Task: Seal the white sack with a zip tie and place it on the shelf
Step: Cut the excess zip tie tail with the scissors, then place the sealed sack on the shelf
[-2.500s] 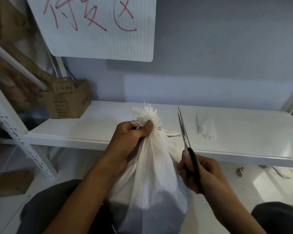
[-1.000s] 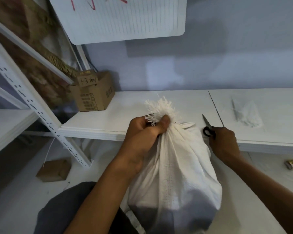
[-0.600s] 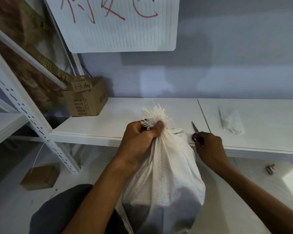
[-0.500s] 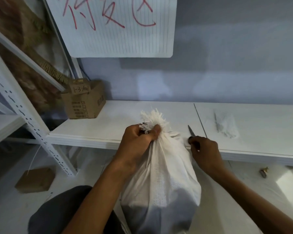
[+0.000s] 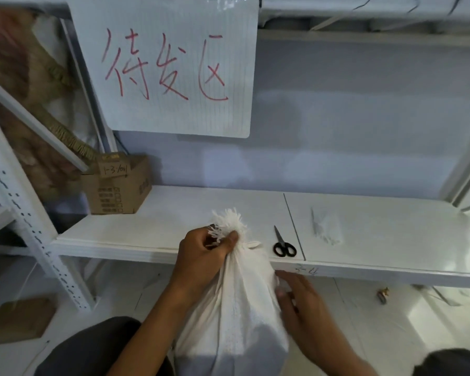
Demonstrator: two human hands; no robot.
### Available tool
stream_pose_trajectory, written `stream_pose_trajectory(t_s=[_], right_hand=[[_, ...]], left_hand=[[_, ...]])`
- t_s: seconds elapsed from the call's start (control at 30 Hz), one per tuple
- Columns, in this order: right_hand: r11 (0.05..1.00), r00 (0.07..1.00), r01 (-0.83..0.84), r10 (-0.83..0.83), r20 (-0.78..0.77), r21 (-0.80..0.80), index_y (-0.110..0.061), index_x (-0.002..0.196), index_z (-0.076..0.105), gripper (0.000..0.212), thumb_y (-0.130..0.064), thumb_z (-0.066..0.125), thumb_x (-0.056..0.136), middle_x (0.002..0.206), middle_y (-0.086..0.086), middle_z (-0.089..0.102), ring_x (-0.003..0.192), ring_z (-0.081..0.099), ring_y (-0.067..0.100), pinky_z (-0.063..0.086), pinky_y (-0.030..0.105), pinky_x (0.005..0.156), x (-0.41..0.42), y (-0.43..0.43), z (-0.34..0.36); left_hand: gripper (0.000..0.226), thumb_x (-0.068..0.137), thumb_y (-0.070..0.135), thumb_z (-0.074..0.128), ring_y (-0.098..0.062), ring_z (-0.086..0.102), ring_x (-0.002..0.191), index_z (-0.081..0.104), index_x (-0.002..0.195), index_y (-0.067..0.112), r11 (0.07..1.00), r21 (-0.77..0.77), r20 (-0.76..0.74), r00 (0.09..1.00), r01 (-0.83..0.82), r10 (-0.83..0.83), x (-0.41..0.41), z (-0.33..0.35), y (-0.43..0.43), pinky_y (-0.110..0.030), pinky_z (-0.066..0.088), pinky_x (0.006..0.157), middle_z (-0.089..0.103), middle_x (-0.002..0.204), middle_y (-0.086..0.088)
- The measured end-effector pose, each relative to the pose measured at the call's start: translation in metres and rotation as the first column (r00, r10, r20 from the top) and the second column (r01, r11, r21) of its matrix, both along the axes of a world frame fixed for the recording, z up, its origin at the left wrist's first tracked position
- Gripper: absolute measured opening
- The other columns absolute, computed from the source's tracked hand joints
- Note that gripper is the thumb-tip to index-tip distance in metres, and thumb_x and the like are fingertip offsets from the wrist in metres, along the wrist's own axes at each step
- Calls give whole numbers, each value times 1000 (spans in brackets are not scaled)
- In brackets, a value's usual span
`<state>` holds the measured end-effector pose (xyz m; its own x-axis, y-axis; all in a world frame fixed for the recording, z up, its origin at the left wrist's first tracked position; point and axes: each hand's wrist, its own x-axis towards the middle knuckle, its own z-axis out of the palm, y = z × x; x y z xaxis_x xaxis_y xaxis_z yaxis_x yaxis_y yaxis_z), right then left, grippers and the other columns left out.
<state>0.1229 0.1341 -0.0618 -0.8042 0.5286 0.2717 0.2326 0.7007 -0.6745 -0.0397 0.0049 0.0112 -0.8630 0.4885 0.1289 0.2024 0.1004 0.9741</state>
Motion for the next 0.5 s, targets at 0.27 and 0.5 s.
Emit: stream_pose_trajectory(t_s=[0.27, 0.5], right_hand=[[978, 931, 199, -208, -299, -63, -31, 125, 51, 50, -55, 38, 83, 123, -7, 53, 107, 60, 16, 46, 27, 89, 32, -50, 9], [971, 897, 218, -163, -410, 92, -16, 134, 50, 87, -79, 42, 74, 137, 6, 48, 125, 43, 11, 37, 13, 101, 38, -62, 17]], left_hand=[[39, 83, 32, 75, -13, 59, 52, 54, 57, 13, 990, 76, -517, 845, -118, 140, 40, 34, 14, -17, 41, 52, 61, 49, 3], [27, 89, 37, 66, -17, 64, 56, 70, 75, 15, 926, 256, -545, 750, -277, 374, 46, 43, 22, -32, 51, 53, 72, 66, 1]])
